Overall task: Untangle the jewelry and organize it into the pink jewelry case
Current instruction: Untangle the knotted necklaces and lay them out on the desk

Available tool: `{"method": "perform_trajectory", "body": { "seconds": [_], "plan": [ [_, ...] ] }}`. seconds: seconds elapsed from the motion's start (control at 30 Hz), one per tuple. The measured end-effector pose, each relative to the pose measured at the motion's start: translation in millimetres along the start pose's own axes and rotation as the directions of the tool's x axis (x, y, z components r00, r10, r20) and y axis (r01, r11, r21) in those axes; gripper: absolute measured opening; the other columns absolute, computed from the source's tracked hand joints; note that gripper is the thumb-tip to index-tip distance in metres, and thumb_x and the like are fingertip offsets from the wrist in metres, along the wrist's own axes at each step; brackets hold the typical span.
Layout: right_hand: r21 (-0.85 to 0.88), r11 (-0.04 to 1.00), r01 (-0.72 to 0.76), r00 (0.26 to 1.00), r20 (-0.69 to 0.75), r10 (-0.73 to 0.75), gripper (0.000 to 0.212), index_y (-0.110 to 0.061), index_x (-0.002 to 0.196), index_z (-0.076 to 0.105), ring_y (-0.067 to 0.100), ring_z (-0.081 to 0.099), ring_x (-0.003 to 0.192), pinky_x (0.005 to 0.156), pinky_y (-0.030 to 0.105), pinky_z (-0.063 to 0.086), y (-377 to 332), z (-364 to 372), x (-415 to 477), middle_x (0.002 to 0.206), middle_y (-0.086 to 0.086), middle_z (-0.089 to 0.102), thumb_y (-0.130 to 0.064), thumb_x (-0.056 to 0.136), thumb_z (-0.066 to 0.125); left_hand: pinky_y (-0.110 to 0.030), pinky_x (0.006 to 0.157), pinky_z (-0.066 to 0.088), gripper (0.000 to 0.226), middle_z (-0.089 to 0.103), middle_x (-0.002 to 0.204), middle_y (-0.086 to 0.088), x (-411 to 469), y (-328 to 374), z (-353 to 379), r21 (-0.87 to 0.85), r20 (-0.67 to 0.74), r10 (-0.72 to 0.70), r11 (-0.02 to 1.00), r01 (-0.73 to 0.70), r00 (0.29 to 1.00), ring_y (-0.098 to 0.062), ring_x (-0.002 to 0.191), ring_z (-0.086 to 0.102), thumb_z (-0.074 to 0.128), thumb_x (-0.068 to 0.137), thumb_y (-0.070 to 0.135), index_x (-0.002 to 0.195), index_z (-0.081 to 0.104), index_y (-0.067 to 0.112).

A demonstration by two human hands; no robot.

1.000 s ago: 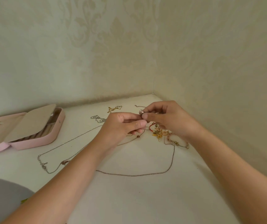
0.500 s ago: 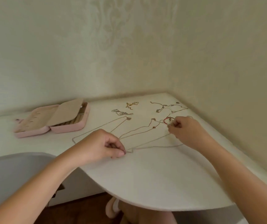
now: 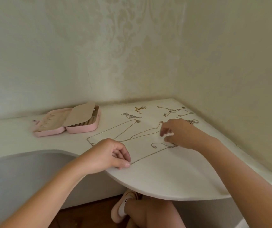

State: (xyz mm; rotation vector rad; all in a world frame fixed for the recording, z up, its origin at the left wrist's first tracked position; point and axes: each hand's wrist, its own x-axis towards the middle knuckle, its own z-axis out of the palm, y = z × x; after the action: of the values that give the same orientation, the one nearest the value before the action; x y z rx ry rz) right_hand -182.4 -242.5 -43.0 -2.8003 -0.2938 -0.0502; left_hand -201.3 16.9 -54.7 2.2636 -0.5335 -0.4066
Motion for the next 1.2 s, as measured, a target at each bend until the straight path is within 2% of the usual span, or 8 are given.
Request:
{"method": "perform_trajectory", "body": {
  "seconds": [0.2,0.37,0.5,0.6,0.73,0.87,1.07,1.2],
  "plan": [
    [0.131,0.977,0.171,0.931,0.302,-0.203,0.02,-0.03,0.099,0.071,0.008,0.059,0.094,0.076,0.019,0.046,-14,2,30,0.104,-0.015,0.059,-0.022,0.081,0.074,-0.019,0.07,0.049,0.011,0.07,0.078,-0.002,5,3,-7,-0.221,0.052,0.069,0.974,-0.056,0.996,-0.007,0.071,0.061,0.068,0.086,0.008,0.088,0.076,0.016],
    [0.082,0.98,0.179,0.9,0.389,-0.197,0.012,-0.023,0.093,0.069,0.01,0.059,0.088,0.072,0.021,0.042,-17,2,43,0.1,-0.002,0.067,-0.029,0.083,0.071,-0.02,0.068,0.051,0.033,0.07,0.077,-0.005,19,3,-17,-0.566,0.173,0.153,0.824,-0.029,0.973,-0.011,0.072,0.064,0.087,0.064,0.027,0.091,0.078,0.01],
    [0.04,0.979,0.202,0.876,0.439,-0.199,0.015,-0.022,0.098,0.064,0.015,0.06,0.079,0.065,0.018,0.045,-12,9,47,0.097,0.006,0.068,-0.035,0.09,0.061,-0.02,0.07,0.054,0.031,0.074,0.086,-0.009,32,6,-15,-0.565,0.158,0.163,0.824,-0.046,0.974,-0.014,0.079,0.07,0.082,0.057,0.015,0.088,0.079,0.015],
    [0.25,0.95,0.186,0.89,0.367,-0.271,0.005,-0.021,0.093,0.059,0.008,0.058,0.084,0.078,0.023,0.045,0,5,49,0.089,-0.008,0.064,-0.024,0.095,0.056,-0.02,0.065,0.055,0.021,0.074,0.086,-0.013,48,11,-10,-0.625,0.031,0.115,0.778,-0.07,0.993,-0.016,0.075,0.071,0.072,0.063,0.006,0.082,0.08,0.012],
    [0.802,0.596,0.023,0.9,0.243,-0.363,0.003,-0.008,0.093,0.051,0.013,0.06,0.089,0.089,0.029,0.047,29,-17,54,0.09,0.0,0.065,-0.009,0.094,0.054,-0.016,0.058,0.051,0.014,0.074,0.082,-0.009,74,15,-13,-0.645,-0.138,0.033,0.756,-0.115,0.99,-0.011,0.065,0.066,0.068,0.073,0.005,0.085,0.076,0.009],
    [0.923,0.385,-0.005,0.918,0.156,-0.364,0.004,-0.006,0.089,0.048,0.02,0.06,0.088,0.101,0.039,0.046,48,-44,57,0.082,0.005,0.055,-0.008,0.09,0.052,-0.012,0.058,0.039,0.015,0.068,0.08,0.004,102,21,-21,-0.51,-0.206,0.031,0.849,-0.134,0.978,-0.004,0.063,0.048,0.069,0.083,0.009,0.078,0.077,0.021],
    [0.896,0.444,0.018,0.934,0.144,-0.328,0.007,-0.006,0.088,0.05,0.01,0.044,0.056,0.057,0.02,0.042,49,-52,51,0.073,0.002,0.051,-0.006,0.094,0.054,-0.028,0.082,0.048,0.014,0.073,0.089,-0.004,136,47,-22,-0.536,-0.097,0.131,0.828,-0.162,0.987,-0.016,0.085,0.064,0.08,0.069,0.016,0.082,0.077,0.02],
    [0.791,0.592,0.154,0.965,0.009,-0.264,0.005,-0.006,0.091,0.063,0.007,0.039,0.052,0.049,0.015,0.033,48,-47,49,0.071,0.0,0.063,-0.003,0.091,0.059,-0.023,0.071,0.055,0.023,0.072,0.082,-0.004,156,60,-13,-0.604,-0.008,0.132,0.789,-0.11,0.991,-0.015,0.075,0.07,0.069,0.071,0.019,0.093,0.074,0.012]
  ]
}}
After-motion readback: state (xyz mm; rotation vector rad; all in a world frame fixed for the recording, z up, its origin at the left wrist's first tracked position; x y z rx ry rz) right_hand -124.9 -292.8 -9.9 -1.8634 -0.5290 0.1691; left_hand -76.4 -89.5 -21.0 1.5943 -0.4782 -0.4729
